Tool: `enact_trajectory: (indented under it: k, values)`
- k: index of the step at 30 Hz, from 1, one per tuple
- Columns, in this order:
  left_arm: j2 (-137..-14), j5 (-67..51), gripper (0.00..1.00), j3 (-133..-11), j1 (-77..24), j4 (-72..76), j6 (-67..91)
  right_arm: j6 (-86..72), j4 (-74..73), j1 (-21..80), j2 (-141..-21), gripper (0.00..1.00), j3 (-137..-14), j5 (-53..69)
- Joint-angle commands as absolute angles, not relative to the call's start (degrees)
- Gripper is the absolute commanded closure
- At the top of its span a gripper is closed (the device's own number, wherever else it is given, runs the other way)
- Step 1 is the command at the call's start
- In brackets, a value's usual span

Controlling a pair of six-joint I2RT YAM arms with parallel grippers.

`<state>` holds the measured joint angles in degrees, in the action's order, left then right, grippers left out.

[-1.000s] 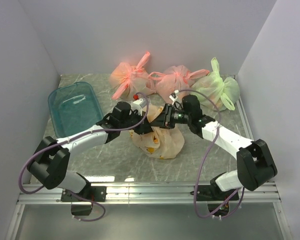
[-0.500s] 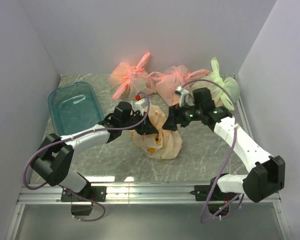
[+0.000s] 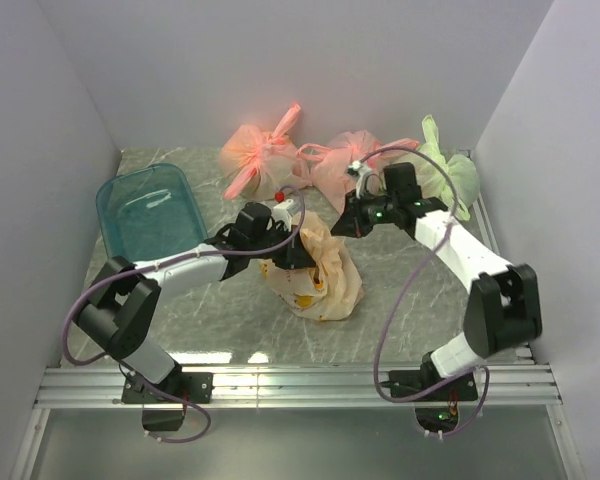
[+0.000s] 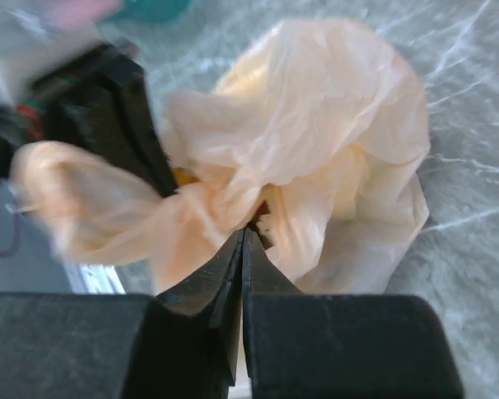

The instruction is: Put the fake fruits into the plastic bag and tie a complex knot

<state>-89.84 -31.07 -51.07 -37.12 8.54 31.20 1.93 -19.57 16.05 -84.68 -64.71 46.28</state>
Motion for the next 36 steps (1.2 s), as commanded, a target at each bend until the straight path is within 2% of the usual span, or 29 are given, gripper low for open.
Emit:
enact_trajectory:
  k: [1, 3, 9, 14, 18, 20, 22, 27, 31, 36]
  values:
    - [-90.35, -30.67, 1.0, -53.26, -37.35, 9.84, 31.28, 11.24, -24.23, 18.1, -89.98, 0.94, -68.73, 48.07]
    - [-90.96, -30.76, 1.0, -53.35, -37.35, 10.89, 31.46, 13.08, -25.48, 18.54, -91.57, 0.92, -68.56, 48.25]
    - [-93.59, -32.6, 1.0, -53.7, -37.27, 16.25, 34.1, 15.2, -32.51, 18.72, -95.27, 0.73, -68.91, 55.97]
    - [-95.8, -38.83, 1.0, -54.32, -37.27, 21.08, 36.56, 11.79, -33.05, 19.95, -97.38, 0.56, -67.15, 63.88]
    - [-95.28, -45.42, 1.0, -52.91, -36.13, 27.14, 38.67, -1.96, -24.46, 21.8, -96.95, 0.49, -63.12, 66.36]
    - [-94.75, -49.28, 1.0, -51.6, -34.9, 32.06, 41.04, -7.79, -15.15, 22.24, -94.84, 0.46, -59.6, 65.66]
    - [-93.35, -53.77, 1.0, -51.24, -33.05, 34.44, 43.06, -16.41, -6.39, 22.15, -92.38, 0.38, -56.52, 63.82]
    - [-89.66, -58.88, 1.0, -51.51, -31.9, 32.08, 42.36, -32.31, 11.47, 22.59, -87.98, 0.33, -51.43, 60.38]
    - [-91.66, -62.3, 1.0, -48.52, -32.34, 43.14, 51.3, -37.26, 17.92, 25.22, -89.12, 0.33, -51.33, 58.8]
    - [-97.29, -64.34, 1.0, -49.57, -33.4, 47.52, 53.43, -40.44, 21.81, 26.72, -91.05, 0.33, -52.64, 58.19]
